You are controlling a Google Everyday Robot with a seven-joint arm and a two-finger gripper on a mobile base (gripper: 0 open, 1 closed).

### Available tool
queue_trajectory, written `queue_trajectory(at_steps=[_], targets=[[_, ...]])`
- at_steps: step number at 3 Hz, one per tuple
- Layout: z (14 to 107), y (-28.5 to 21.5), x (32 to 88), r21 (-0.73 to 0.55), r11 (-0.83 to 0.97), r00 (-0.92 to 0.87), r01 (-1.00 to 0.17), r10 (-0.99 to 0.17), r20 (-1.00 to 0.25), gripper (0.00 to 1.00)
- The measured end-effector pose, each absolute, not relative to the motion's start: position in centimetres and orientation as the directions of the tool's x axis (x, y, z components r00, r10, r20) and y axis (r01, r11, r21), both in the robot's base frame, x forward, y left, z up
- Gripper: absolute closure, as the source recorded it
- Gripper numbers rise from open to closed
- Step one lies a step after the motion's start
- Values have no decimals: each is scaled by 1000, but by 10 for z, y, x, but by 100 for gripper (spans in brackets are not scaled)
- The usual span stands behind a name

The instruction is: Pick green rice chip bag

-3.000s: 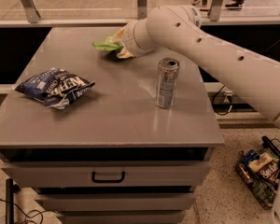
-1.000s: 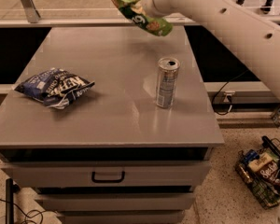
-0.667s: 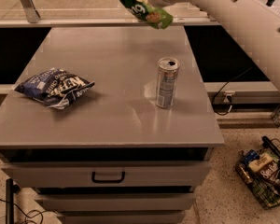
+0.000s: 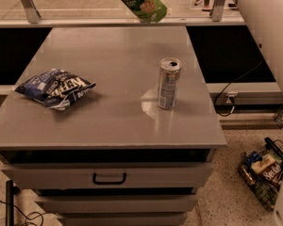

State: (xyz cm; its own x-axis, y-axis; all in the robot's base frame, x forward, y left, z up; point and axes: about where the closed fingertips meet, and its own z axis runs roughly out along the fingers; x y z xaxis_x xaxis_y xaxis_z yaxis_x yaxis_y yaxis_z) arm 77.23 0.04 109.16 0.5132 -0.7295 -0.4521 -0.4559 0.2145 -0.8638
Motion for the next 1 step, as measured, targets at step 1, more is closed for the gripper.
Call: queue_trajectory(at_steps=[1], targets=[[1092,1,772,-864,214,513,-456,-729,-452,100]])
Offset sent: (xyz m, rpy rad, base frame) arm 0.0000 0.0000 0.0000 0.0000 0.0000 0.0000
